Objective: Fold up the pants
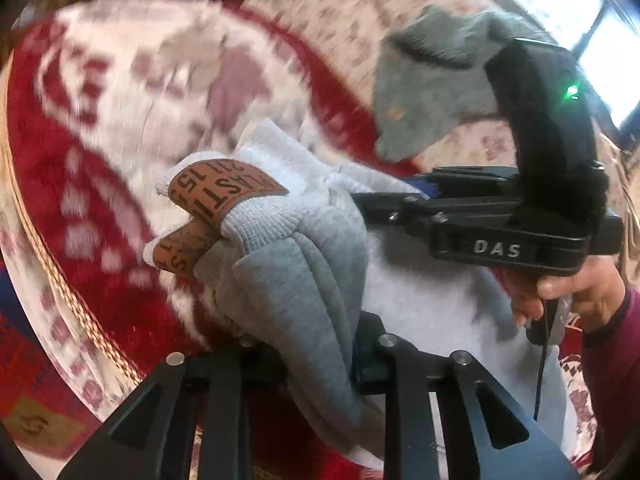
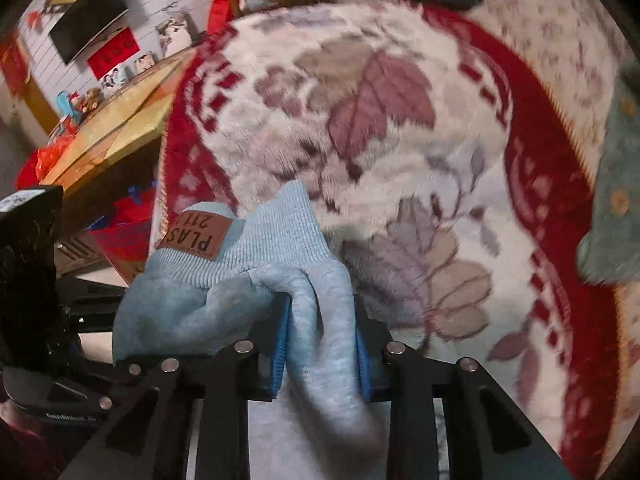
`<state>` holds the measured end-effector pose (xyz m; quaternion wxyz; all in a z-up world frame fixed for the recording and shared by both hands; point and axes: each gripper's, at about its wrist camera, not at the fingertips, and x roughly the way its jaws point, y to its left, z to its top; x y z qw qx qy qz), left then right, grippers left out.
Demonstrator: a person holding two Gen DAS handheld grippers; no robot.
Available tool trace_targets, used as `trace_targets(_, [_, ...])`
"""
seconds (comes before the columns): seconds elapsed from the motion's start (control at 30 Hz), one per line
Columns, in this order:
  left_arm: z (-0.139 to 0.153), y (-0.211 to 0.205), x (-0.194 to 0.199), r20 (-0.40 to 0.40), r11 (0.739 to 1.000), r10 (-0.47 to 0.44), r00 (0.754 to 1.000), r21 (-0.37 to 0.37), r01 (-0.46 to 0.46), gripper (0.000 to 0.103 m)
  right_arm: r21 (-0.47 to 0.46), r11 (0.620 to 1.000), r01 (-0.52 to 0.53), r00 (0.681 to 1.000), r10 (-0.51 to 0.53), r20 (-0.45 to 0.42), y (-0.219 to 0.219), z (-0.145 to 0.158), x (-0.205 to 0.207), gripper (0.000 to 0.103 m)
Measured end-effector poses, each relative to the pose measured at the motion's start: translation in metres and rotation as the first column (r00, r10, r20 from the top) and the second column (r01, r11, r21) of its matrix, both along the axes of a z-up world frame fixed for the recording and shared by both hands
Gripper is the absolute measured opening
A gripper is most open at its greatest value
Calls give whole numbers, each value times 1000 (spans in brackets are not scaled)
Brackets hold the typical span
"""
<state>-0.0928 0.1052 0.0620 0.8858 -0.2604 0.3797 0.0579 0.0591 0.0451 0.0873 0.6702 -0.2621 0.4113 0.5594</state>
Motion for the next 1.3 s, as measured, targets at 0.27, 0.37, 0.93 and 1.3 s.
trace_targets(0.27, [76, -68, -11, 149, 976, -106, 983, 203, 74, 20, 85, 996, 1, 991, -12, 130, -55, 74, -16, 27])
trace_targets(0.37, [95, -101, -18, 186, 954, -169, 968, 276, 114, 20, 119, 993, 28, 987, -47, 156, -82, 96, -25, 27])
trace_targets(0.93, [40, -283, -26, 45, 838, -489, 871, 302, 455, 26, 105, 877, 468, 884, -466, -42, -324, 17, -66, 30])
trace_targets(1.3, [49, -305, -68, 78, 817, -569, 818, 161, 553, 88, 196, 608, 769, 638, -745, -193, -441, 33, -80, 69])
